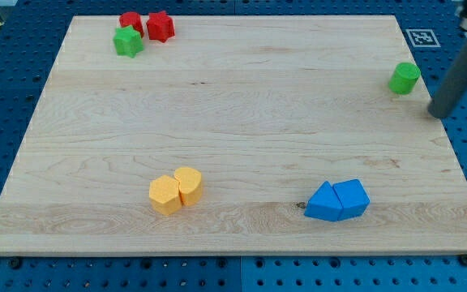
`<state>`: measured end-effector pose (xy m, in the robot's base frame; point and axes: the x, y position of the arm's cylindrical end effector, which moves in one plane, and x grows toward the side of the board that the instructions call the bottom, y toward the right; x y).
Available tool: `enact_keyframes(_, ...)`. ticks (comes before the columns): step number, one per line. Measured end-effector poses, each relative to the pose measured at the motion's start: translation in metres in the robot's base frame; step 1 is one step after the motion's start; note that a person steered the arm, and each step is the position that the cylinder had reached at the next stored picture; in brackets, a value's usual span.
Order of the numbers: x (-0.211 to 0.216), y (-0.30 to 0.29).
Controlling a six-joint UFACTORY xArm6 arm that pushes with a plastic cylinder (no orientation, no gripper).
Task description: Push the green circle towards the left
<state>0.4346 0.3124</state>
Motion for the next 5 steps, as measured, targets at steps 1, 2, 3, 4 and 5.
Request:
enact_keyframes(1,0.0,0.033)
enact_keyframes(2,-0.026,0.032)
enact_keyframes(3,-0.057,0.009)
enact_keyframes(4,-0.064,-0.048)
enact_keyframes(5,-0.076,-0.127)
